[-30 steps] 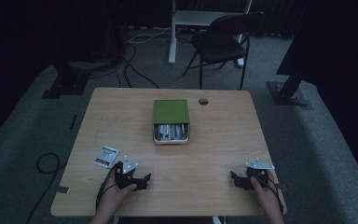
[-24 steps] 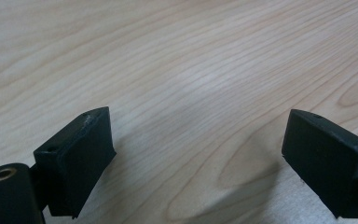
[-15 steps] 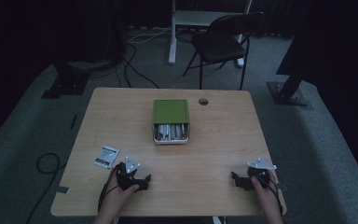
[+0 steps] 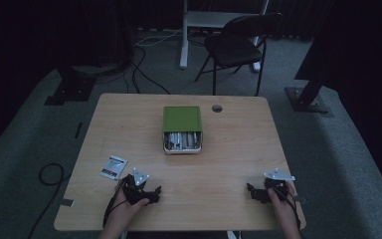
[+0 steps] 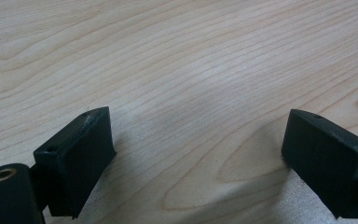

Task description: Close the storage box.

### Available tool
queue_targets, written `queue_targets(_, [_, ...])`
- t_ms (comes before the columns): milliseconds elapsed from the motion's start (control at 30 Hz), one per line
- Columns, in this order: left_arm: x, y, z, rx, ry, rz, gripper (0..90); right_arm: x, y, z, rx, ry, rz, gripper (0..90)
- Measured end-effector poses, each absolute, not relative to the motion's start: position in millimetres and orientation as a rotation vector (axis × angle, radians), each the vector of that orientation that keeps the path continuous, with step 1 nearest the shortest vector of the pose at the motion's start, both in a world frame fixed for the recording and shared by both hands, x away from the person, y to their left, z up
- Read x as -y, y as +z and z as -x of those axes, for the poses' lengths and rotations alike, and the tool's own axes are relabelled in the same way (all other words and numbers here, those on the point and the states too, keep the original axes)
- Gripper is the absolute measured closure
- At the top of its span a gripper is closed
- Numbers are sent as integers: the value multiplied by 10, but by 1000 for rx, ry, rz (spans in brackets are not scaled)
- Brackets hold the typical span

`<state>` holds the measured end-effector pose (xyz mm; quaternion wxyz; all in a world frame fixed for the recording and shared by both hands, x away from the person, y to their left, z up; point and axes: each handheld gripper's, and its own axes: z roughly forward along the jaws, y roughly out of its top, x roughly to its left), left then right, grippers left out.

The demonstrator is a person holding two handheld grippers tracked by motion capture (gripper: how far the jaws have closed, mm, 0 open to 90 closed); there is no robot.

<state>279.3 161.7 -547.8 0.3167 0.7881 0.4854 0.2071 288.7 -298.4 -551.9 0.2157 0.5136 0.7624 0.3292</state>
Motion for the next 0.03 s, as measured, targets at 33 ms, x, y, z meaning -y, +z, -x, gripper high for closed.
queue_targets(33, [-1617,-5478,-2793,-1278,545,-2074,96,2985,-5519,-2887,-2113,913,-1424,121])
